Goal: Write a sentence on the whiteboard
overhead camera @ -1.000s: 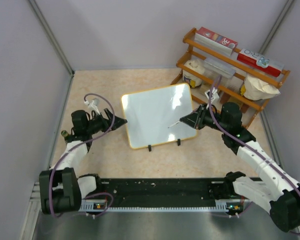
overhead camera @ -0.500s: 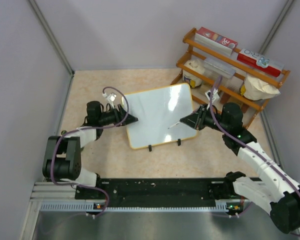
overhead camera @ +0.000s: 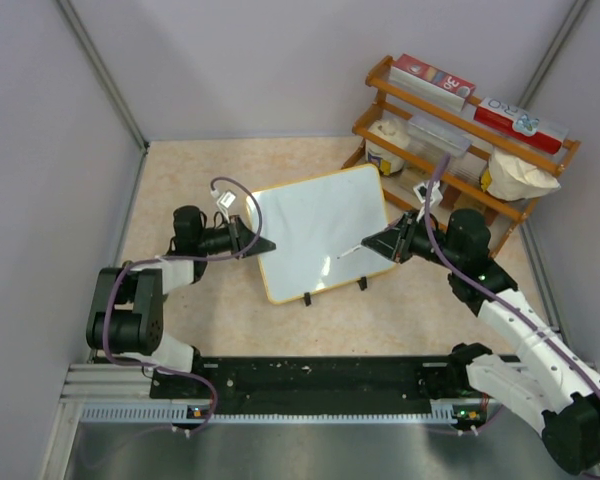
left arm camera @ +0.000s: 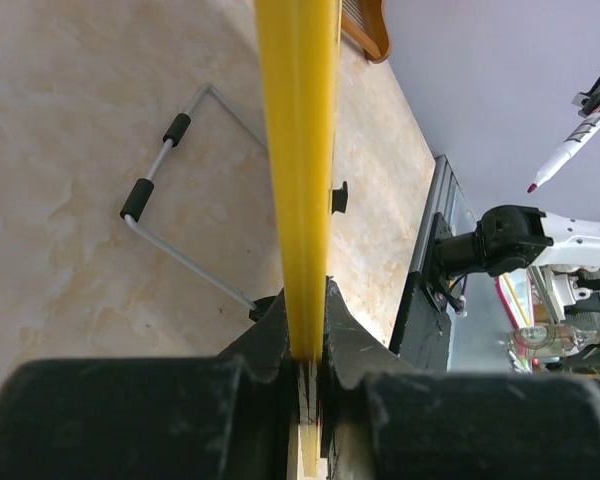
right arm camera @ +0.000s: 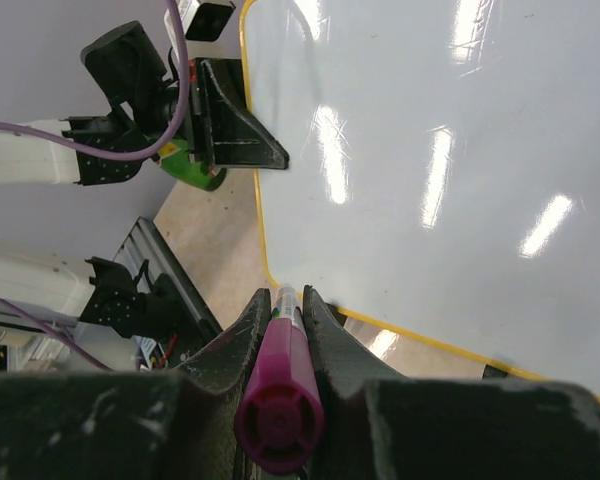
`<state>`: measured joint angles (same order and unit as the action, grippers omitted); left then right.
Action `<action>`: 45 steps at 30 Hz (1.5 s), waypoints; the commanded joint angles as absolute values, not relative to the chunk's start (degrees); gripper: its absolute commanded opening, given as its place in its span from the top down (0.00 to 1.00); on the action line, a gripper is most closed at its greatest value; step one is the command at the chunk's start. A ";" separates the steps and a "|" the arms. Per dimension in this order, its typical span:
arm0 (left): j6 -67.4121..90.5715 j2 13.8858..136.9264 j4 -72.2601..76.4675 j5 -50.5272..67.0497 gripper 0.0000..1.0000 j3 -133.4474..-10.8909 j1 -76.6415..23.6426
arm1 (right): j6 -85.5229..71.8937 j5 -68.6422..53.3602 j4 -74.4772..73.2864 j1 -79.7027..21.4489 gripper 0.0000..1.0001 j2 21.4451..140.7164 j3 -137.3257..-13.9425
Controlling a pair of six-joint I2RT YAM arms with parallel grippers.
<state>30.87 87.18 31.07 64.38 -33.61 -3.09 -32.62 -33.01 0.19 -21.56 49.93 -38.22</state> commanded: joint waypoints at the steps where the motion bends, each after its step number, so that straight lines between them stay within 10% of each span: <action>1: 25.92 88.42 30.40 63.10 1.00 -30.06 -3.78 | -32.61 -32.96 1.41 -20.92 1.00 48.78 -38.06; 45: 32.34 81.74 38.67 67.76 1.00 -21.09 -24.17 | -31.73 -32.78 0.09 -20.92 1.00 47.72 -41.57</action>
<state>34.37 80.01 40.77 60.49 -19.84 -21.17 -32.56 -32.97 -0.89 -21.56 48.71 -38.46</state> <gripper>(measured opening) 0.095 0.119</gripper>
